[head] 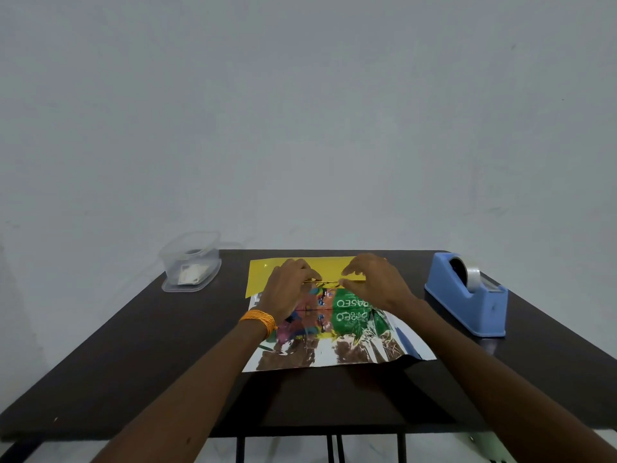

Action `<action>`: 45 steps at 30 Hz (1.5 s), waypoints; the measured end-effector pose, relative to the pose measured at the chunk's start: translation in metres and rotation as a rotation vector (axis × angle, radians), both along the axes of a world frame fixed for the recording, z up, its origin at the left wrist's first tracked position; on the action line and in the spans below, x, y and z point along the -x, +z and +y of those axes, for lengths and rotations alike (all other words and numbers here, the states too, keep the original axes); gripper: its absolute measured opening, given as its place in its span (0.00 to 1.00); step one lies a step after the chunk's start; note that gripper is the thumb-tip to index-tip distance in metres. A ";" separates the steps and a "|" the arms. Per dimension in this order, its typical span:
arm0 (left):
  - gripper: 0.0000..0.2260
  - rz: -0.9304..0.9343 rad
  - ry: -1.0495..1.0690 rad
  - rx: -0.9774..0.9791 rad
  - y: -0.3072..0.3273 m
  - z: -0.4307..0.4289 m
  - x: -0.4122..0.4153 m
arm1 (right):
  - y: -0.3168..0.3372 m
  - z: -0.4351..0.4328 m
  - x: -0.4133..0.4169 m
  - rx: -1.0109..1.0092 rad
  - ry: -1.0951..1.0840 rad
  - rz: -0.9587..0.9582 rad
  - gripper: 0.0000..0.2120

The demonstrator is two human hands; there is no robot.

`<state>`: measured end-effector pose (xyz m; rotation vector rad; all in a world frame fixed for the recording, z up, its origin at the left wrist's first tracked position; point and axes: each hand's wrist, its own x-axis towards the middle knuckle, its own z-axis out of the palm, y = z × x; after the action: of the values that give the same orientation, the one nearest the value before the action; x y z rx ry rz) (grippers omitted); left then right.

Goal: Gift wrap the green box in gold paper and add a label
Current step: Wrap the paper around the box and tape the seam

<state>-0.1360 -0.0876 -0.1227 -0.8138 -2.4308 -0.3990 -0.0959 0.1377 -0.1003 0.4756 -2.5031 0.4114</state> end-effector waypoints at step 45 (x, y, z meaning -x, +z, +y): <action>0.12 0.339 0.081 -0.018 -0.007 -0.083 -0.011 | -0.009 -0.004 0.009 -0.008 -0.030 -0.038 0.07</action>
<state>-0.1253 -0.1705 -0.1297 -0.7090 -2.1325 -0.2303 -0.1050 0.1333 -0.1091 0.4360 -2.5458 0.4025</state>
